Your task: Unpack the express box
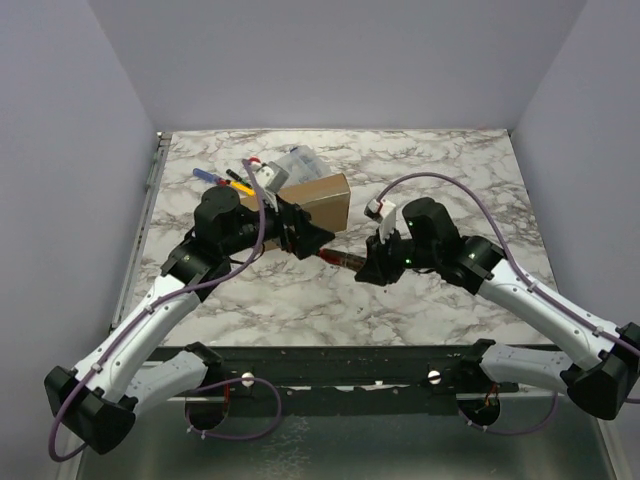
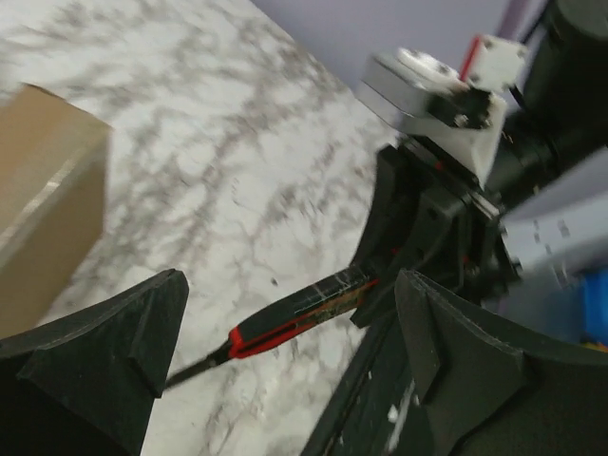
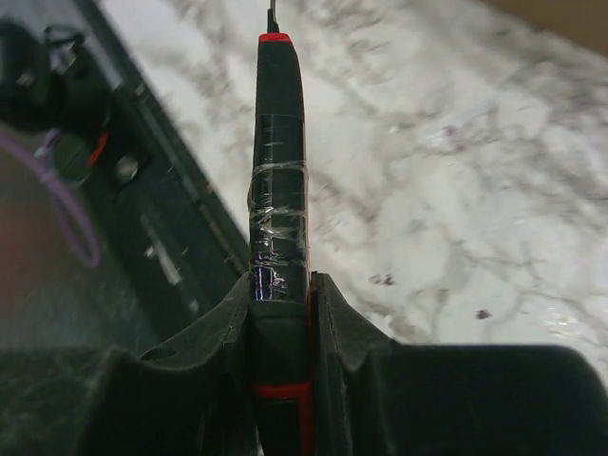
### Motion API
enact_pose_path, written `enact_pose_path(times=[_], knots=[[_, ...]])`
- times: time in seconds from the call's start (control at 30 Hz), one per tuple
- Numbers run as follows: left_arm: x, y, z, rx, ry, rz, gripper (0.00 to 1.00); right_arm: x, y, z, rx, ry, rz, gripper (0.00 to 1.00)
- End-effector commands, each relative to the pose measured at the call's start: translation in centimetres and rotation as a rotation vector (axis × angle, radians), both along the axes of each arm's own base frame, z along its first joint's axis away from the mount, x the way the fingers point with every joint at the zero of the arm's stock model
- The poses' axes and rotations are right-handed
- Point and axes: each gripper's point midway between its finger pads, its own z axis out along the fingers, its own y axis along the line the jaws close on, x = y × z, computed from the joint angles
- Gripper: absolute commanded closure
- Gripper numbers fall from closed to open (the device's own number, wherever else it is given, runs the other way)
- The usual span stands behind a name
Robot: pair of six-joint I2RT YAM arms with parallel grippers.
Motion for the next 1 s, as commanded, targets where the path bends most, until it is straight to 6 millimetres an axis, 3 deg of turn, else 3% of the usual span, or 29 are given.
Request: enact_pose_path(times=[0.0, 0.13, 0.3, 0.43, 0.57, 0.7, 0.77, 0.87, 0.9, 0.97], knots=[[-7.3, -2.9, -4.8, 0.074, 0.083, -0.535, 0.01, -6.3, 1.4, 0.5, 0.08, 0.168, 0.318, 0.99], [-9.2, -3.1, -6.8, 0.073, 0.152, -0.624, 0.01, -7.9, 1.6, 1.5, 0.142, 0.176, 0.401, 0.99], [-12.9, -3.8, -7.0, 0.063, 0.161, -0.778, 0.01, -8.6, 1.9, 1.8, 0.168, 0.2, 0.452, 0.99], [-14.1, -4.4, -7.9, 0.073, 0.195, -0.828, 0.07, -9.1, 2.2, 2.0, 0.184, 0.222, 0.49, 0.99], [-14.4, -4.4, -8.3, 0.077, 0.21, -0.84, 0.37, -9.2, 2.1, 2.2, 0.191, 0.209, 0.491, 1.0], [-14.8, -4.1, -7.8, 0.072, 0.172, -0.85, 0.52, -9.5, 1.7, 2.3, 0.202, 0.192, 0.483, 0.99], [-14.8, -4.1, -7.6, 0.071, 0.159, -0.849, 0.67, -9.6, 1.6, 2.5, 0.209, 0.183, 0.479, 0.99], [-14.6, -4.2, -7.5, 0.072, 0.155, -0.846, 1.0, -9.4, 1.6, 2.9, 0.215, 0.161, 0.464, 0.99], [-14.4, -4.2, -7.5, 0.075, 0.152, -0.835, 1.0, -8.8, 1.6, 3.0, 0.21, 0.143, 0.433, 0.92], [-13.9, -4.3, -7.1, 0.081, 0.133, -0.802, 1.0, -7.1, 1.5, 3.2, 0.201, 0.092, 0.329, 0.47]])
